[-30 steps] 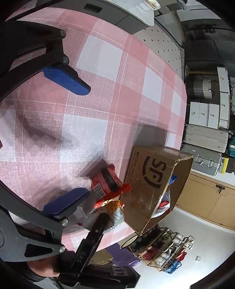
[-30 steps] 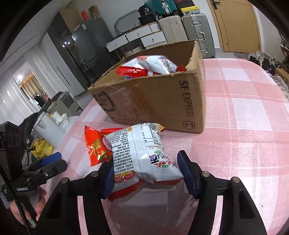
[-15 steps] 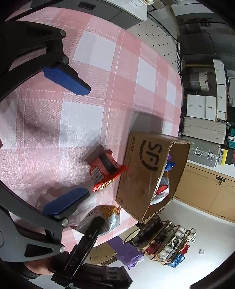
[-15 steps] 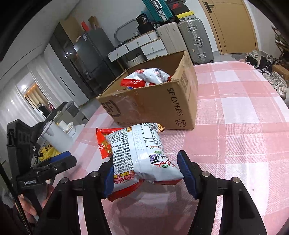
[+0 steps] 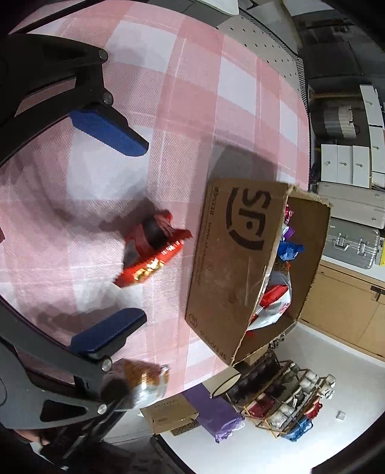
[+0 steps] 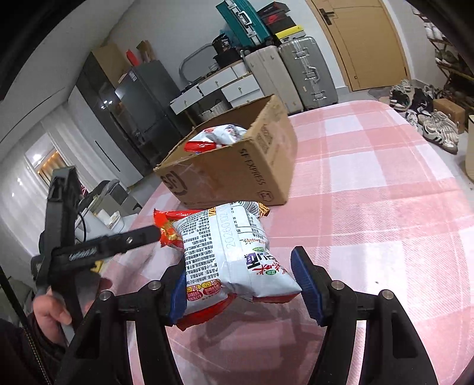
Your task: Organize snacks
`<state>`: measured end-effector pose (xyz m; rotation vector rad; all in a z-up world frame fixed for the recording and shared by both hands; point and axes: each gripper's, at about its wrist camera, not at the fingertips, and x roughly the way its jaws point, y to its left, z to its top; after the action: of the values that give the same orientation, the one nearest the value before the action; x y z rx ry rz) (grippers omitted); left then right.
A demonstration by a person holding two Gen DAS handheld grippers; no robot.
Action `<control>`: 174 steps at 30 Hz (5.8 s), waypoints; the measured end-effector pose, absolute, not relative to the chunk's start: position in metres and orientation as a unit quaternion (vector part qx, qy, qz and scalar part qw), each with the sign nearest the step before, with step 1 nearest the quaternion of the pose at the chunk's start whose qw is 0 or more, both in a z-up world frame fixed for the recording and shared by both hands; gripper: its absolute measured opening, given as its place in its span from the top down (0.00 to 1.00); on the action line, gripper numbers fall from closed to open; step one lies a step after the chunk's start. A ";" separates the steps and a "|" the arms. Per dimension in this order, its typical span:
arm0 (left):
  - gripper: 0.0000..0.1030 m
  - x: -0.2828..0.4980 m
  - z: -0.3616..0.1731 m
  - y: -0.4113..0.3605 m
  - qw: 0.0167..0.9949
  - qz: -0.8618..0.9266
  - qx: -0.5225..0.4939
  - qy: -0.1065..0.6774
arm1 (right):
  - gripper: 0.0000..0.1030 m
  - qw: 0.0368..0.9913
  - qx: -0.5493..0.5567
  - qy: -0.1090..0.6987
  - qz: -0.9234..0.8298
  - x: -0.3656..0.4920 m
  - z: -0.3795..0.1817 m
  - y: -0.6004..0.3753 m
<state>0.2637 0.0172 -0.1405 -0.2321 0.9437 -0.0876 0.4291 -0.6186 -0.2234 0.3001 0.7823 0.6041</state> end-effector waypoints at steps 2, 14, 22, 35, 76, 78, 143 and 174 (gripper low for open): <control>0.01 0.271 -0.142 0.009 0.884 -0.032 -0.097 0.456 | 0.37 0.869 0.145 0.377 0.286 0.426 -0.224 -0.624; 0.01 0.303 -0.162 -0.002 0.870 -0.003 -0.086 0.485 | 0.37 0.868 0.156 0.379 0.282 0.420 -0.225 -0.639; 0.16 0.302 -0.175 0.020 0.863 -0.012 -0.124 0.490 | 0.37 0.867 0.152 0.381 0.284 0.424 -0.225 -0.632; 0.80 0.277 -0.167 0.043 0.858 -0.092 -0.170 0.475 | 0.37 0.867 0.143 0.378 0.291 0.421 -0.217 -0.616; 0.80 0.214 -0.032 0.045 0.916 -0.147 -0.094 0.362 | 0.37 0.900 0.064 0.273 0.334 0.401 -0.091 -0.585; 0.80 0.218 -0.019 0.045 0.920 -0.145 -0.080 0.356 | 0.37 0.900 0.058 0.264 0.342 0.406 -0.077 -0.582; 0.30 0.434 -0.035 0.041 0.913 -0.115 -0.086 0.383 | 0.15 0.913 0.018 0.290 0.287 0.619 -0.082 -0.525; 0.01 0.190 0.010 0.037 0.964 -0.052 -0.051 0.255 | 0.03 0.941 0.068 0.208 0.258 0.390 -0.087 -0.600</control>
<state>0.1896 0.0373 0.0100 -0.1028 0.5164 -0.1056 0.3896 -0.5997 -0.0875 0.1395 0.4248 0.5270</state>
